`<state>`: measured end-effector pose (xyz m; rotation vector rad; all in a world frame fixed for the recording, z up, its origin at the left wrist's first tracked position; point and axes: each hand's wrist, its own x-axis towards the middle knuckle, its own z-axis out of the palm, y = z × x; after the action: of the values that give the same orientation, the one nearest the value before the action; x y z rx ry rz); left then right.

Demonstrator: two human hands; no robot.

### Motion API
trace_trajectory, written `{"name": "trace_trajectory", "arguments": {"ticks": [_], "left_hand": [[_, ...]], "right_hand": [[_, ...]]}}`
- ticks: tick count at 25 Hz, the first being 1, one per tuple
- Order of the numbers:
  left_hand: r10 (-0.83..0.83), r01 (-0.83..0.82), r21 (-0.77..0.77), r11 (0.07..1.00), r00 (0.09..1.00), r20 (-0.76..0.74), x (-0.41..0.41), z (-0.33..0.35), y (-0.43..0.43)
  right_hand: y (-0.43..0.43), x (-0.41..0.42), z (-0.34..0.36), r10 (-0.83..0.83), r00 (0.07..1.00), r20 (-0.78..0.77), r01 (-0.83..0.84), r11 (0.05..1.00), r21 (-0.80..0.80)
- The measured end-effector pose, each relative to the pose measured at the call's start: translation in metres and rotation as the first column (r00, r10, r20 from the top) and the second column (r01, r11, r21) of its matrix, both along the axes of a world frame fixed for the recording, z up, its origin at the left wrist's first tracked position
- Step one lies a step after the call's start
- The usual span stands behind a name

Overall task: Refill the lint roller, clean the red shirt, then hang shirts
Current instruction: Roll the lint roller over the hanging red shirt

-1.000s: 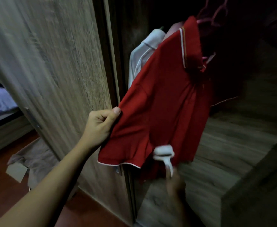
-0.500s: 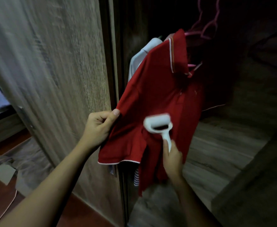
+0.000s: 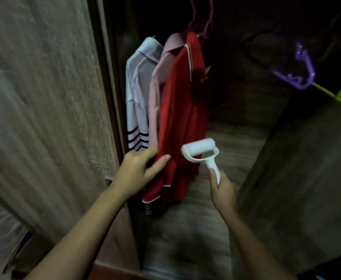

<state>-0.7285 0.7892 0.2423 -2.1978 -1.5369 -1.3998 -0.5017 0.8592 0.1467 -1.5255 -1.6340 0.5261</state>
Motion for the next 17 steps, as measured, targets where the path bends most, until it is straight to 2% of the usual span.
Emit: {"name": "trace_trajectory", "arguments": {"ticks": [2,4,6,8,9,11,17], "left_hand": [[0.008,-0.004,0.031,1.000,0.992,-0.123,0.017,-0.003,0.006],[0.076,-0.063,0.082,0.995,0.983,-0.167,0.033,-0.008,0.005],[0.121,-0.097,0.193,0.976,0.986,-0.113,0.055,-0.014,-0.003],[0.038,-0.025,0.298,0.954,0.999,-0.038,0.088,-0.017,-0.016],[-0.031,0.034,0.301,0.953,0.999,-0.017,0.107,-0.017,-0.021],[-0.149,0.145,0.226,0.963,0.989,0.003,0.147,-0.018,-0.028],[-0.331,0.330,-0.085,0.940,0.944,0.008,0.280,-0.060,-0.072]], "right_hand": [[-0.025,0.020,0.007,-0.051,0.998,0.024,0.050,0.998,0.036],[-0.051,0.042,0.012,-0.112,0.992,0.065,0.110,0.993,0.037],[-0.078,0.067,0.017,-0.167,0.980,0.108,0.164,0.986,0.035],[-0.107,0.094,0.014,-0.225,0.968,0.115,0.220,0.974,0.048],[-0.122,0.107,0.012,-0.256,0.960,0.115,0.251,0.966,0.057],[-0.152,0.136,0.006,-0.320,0.942,0.099,0.314,0.947,0.073],[-0.266,0.246,-0.019,-0.456,0.881,0.128,0.456,0.889,0.036]]}}
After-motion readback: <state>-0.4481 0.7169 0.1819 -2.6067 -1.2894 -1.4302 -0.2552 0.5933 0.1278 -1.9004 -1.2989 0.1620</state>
